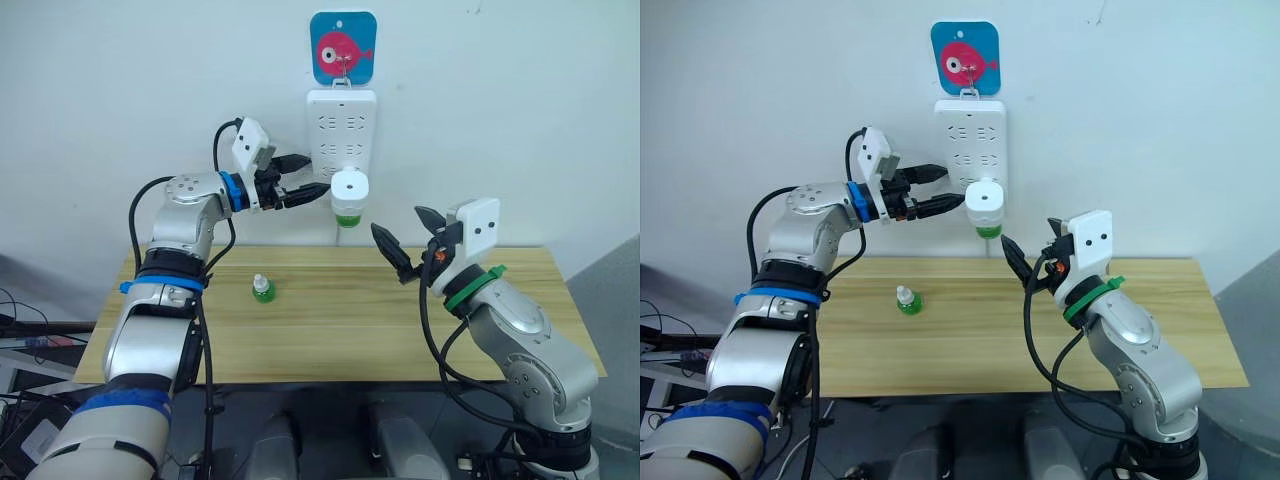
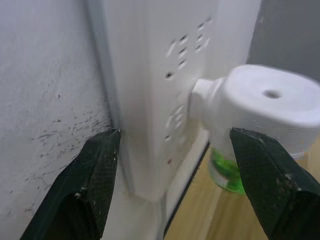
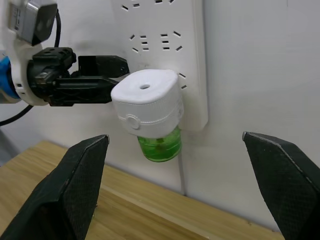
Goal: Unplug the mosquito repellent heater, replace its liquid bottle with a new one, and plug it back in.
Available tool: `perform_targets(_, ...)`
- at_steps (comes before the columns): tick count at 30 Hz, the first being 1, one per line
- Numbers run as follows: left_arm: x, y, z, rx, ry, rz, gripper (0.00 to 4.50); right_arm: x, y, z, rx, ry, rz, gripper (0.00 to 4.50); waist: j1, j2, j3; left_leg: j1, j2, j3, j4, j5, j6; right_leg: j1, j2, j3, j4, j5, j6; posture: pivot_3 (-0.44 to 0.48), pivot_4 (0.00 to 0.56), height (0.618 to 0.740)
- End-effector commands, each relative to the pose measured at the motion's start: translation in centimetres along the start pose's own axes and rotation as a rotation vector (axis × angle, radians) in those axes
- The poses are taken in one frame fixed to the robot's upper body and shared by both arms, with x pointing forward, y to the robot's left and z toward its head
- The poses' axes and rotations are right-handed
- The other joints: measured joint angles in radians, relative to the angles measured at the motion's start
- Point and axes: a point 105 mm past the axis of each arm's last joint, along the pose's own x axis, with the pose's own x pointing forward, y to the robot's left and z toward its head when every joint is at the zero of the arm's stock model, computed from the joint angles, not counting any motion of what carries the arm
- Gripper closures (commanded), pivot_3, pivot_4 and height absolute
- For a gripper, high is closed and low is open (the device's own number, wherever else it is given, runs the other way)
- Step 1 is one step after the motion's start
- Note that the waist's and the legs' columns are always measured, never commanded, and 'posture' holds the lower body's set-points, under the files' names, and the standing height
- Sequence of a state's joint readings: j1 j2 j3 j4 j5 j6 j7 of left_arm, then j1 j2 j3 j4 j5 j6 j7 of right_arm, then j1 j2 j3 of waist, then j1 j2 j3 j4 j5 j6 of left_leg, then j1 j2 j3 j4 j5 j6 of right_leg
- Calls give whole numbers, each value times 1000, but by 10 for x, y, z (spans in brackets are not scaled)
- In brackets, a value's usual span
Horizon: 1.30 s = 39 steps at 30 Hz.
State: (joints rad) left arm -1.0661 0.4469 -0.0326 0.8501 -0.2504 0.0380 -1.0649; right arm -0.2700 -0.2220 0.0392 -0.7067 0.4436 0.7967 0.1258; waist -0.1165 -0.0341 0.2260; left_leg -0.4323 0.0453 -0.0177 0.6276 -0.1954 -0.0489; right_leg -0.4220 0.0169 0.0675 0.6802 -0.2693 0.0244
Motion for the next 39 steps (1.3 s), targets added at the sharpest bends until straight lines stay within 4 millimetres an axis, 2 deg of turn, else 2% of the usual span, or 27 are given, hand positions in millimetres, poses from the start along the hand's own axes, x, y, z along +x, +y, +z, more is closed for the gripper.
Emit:
perform_targets(1, 5, 10, 17, 64, -45, 40, 849, -1, 12, 21, -39, -75, 25, 0, -3, -1, 2, 0, 0, 0, 0, 0, 0, 0, 0, 0, 0, 0, 0, -249, 243, 740)
perform_targets(9, 9, 10, 22, 84, -59, 8, 849, -3, 8, 20, -23, -69, -8, 0, -7, -1, 3, -1, -1, -2, 3, 1, 0, 1, -1, -1, 0, 3, 5, -262, 249, 740)
perform_targets(14, 20, -9, 31, 76, -91, -137, 849, -3, 3, 9, 4, -28, -32, 0, -7, -2, 7, -2, -1, -3, 3, 1, 0, 1, -1, -2, -1, 3, 5, -255, 254, 740)
perform_targets(17, 23, -11, 34, 69, -100, -157, 1396, -2, 2, 6, 15, -15, -45, 0, -15, -2, 9, -3, -1, -1, 2, 1, 0, 0, -1, 0, -2, 3, 5, -253, 254, 740)
perform_targets(23, 22, -13, 31, 47, -103, -168, 3144, 3, 1, 7, -5, -10, -59, 0, -28, -1, 16, -2, 0, -2, 1, 1, 0, 0, 0, -1, -1, 3, 6, -254, 257, 740)
perform_targets(27, 19, -12, 30, 26, -100, -170, 3148, 12, -1, 11, -62, -12, -96, 0, -29, 0, 21, -2, -1, -2, 1, 1, 0, 0, 0, -1, -1, 3, 6, -253, 258, 740)
perform_targets(32, 18, -10, 28, 30, -93, -153, 3148, 32, 5, 19, -86, -33, -108, 0, -29, 0, 24, -2, -1, -3, 1, 1, 0, 0, 0, -1, -1, 3, 6, -240, 261, 740)
perform_targets(39, 17, -11, 27, 35, -92, -150, 3148, 59, 6, 19, -93, -32, -136, 0, -28, 0, 25, -3, -1, -2, 1, 1, 0, 0, -1, -1, -1, 3, 6, -226, 260, 740)
